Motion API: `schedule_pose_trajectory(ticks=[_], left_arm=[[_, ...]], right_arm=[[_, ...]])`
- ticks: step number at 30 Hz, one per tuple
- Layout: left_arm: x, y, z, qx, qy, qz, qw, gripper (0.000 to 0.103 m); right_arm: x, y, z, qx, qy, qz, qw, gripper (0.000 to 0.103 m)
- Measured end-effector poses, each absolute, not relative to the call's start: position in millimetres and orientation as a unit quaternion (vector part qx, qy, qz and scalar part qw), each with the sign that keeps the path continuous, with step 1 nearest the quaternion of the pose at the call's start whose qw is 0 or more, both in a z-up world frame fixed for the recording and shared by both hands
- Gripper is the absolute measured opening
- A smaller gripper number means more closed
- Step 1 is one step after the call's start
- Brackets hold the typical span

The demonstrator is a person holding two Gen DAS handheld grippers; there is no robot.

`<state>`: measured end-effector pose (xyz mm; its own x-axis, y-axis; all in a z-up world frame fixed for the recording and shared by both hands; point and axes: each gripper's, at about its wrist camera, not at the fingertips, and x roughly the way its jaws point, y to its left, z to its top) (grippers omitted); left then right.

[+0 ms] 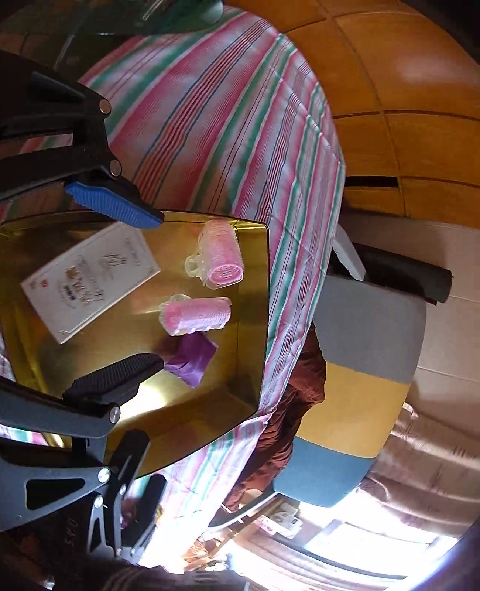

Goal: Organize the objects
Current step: 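Carry both held items to the gold tray and open both tools to release, then move both open tools back to the pile of items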

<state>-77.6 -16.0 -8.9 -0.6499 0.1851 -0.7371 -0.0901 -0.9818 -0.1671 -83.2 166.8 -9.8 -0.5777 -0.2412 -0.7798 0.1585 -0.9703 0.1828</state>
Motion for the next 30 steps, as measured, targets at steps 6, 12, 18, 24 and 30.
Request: schedule_pose_trajectory(ticks=[6, 12, 18, 24, 30], left_arm=[[-58.0, -5.7, -5.5, -0.405, -0.034, 0.910, 0.081, 0.071], [-42.9, 6.3, -6.6, -0.408, -0.014, 0.908, 0.093, 0.071], [-39.1, 27.8, 0.4, -0.398, -0.009, 0.907, 0.138, 0.071], [-52.2, 53.3, -9.2, -0.415, -0.007, 0.890, 0.187, 0.070], [-58.1, 59.3, -33.2, -0.452, 0.004, 0.873, 0.184, 0.070]], right_arm=[[-63.8, 170.3, -3.9, 0.424, -0.022, -0.902, 0.084, 0.103], [-48.9, 179.2, -3.3, 0.417, -0.017, -0.906, 0.068, 0.103], [-37.9, 194.0, -3.4, 0.412, -0.028, -0.910, 0.042, 0.103], [-21.1, 217.8, 3.5, 0.394, -0.016, -0.919, -0.013, 0.103], [-10.5, 249.2, 2.6, 0.397, -0.031, -0.916, -0.050, 0.103]])
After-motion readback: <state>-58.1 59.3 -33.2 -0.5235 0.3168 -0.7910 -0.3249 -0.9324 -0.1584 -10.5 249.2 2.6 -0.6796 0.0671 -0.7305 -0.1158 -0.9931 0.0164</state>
